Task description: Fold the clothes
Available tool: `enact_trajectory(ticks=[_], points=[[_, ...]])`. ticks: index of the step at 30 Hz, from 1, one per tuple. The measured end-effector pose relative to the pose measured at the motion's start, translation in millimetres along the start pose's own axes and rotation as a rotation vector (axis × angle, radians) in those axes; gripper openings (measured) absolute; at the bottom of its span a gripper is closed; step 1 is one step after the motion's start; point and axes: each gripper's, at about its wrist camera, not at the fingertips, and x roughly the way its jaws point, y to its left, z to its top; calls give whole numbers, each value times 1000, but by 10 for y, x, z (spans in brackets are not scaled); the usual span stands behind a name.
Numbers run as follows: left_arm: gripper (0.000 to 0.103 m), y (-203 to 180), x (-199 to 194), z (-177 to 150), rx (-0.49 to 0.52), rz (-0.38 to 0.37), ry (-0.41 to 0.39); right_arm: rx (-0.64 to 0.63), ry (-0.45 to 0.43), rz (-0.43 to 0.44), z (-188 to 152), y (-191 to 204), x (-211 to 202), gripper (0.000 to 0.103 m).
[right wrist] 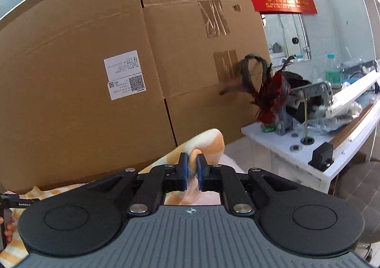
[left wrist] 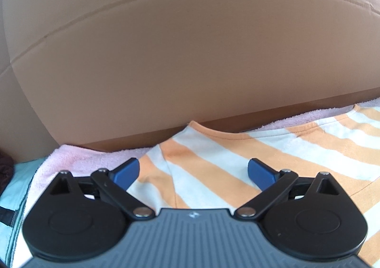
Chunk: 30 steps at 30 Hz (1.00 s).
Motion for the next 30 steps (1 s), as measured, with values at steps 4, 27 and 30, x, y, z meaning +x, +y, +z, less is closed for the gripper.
enact_trajectory(ticks=[4,27,30], points=[[100,-11,18,38,20,-37,15,-79,104,-83,-268,-45,64,10],[101,-1679,-523,171,-58,-546,44,364,171,96,-222,-709,322,10],[101,-1504,-536,114,-98,-557,37,318,76,115,-80,-597,64,11]])
